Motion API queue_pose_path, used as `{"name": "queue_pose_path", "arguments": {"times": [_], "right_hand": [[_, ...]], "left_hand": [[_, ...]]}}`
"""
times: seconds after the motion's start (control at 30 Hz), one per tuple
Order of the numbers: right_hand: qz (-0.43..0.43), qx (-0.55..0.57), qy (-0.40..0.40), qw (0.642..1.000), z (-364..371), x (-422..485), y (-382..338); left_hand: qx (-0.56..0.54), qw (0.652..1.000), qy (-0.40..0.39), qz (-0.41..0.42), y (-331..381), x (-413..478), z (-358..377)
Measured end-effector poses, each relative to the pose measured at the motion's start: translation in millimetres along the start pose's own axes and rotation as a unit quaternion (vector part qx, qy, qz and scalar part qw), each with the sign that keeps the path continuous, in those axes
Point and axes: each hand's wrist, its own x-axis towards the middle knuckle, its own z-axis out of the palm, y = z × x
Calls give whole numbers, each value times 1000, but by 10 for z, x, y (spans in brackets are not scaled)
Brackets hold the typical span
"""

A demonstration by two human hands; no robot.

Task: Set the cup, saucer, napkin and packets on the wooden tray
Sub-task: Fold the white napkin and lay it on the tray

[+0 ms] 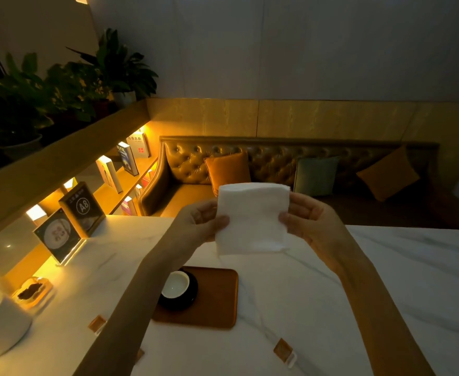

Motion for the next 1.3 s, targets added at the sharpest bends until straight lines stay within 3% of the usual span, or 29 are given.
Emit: {"name": "queue_pose_path", "arguments": {"times": [0.13,0.23,0.37,0.5,0.63,0.77,0.97,1.13,1.3], "right_hand": [[-151,-51,-5,987,109,-19,-77],[-203,-88,-56,974,163,3,-117],[-262,-130,-82,953,246,51,-79],[-284,-199,-82,935,320,151,130],[-249,-229,-73,938,375,162,303],[-113,-152,-91,978,414,147,400],[1,-127,-106,986,618,243,581],[15,-148,-55,987,854,370,760],[42,-173,5,984,1041,515,890]], "left_hand": [[96,988,-13,118,126,-78,-45],[139,976,-44,160,223,-157,-122],[181,965,-53,182,198,-209,-221],[149,977,0,154,59,-218,-276],[70,994,25,78,-127,-273,-413],[-60,998,17,5,-254,-363,-586],[5,1000,4,-18,-397,-373,-848],[3,999,20,-33,-499,-259,-1095],[35,994,18,-103,-631,-38,-1327]]}}
